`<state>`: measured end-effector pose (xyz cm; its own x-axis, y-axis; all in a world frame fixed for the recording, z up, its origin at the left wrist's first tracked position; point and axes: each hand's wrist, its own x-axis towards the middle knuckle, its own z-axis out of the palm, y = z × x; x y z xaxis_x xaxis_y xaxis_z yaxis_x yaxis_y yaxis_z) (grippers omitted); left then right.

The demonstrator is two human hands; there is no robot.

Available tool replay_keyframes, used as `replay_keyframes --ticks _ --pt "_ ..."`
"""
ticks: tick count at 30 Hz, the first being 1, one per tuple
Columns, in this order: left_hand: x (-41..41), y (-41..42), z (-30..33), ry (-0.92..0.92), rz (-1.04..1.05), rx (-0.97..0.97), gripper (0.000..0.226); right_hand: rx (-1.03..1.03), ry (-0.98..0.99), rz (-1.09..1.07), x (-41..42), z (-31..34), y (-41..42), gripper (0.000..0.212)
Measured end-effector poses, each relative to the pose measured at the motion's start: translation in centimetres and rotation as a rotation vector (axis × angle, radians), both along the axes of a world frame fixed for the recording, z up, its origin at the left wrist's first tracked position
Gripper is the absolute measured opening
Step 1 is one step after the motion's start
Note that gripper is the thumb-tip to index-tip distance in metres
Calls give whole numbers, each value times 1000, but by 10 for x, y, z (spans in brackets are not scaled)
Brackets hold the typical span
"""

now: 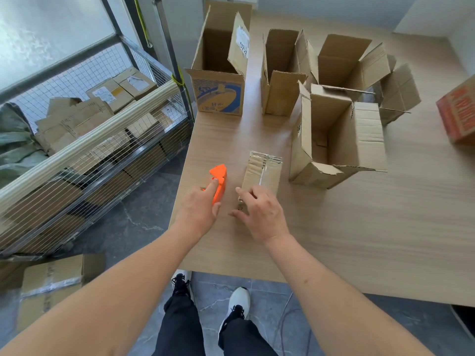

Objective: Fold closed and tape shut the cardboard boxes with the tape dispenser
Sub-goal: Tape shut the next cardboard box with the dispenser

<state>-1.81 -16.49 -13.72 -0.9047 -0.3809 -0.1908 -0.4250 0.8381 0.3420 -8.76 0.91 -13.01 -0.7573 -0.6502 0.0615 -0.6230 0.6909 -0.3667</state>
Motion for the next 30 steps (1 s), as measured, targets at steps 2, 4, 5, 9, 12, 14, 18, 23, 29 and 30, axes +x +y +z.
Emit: replay_keyframes --ticks 2,4,5,9,12,14,18,23,29,30 --pt "-2 6 6 64 -24 -79 54 -77 39 -23 0 -2 12 49" --pt "-5 13 11 138 -89 -23 51 -124 135 -72 0 -5 24 41" --pt "-7 16 14 183 -137 11 50 -130 170 -89 0 -6 30 38" --pt "-15 25 19 345 -348 40 37 -150 200 -101 -4 -10 51 27" --pt "-21 26 17 343 -472 46 21 -192 100 -109 -6 -12 56 10" --pt "-24 28 15 334 -476 93 20 -198 52 -112 -9 -12 56 7" --pt "-26 29 13 368 -485 120 22 -277 -22 -174 -14 -15 58 11" --pt "-27 40 10 360 -454 78 25 -598 -357 -593 -10 -15 52 25" --pt "-29 49 9 366 -440 95 28 -620 -432 -745 -6 -14 46 34" --pt "-28 49 10 358 -452 92 28 -613 -420 -772 -3 -16 44 34"
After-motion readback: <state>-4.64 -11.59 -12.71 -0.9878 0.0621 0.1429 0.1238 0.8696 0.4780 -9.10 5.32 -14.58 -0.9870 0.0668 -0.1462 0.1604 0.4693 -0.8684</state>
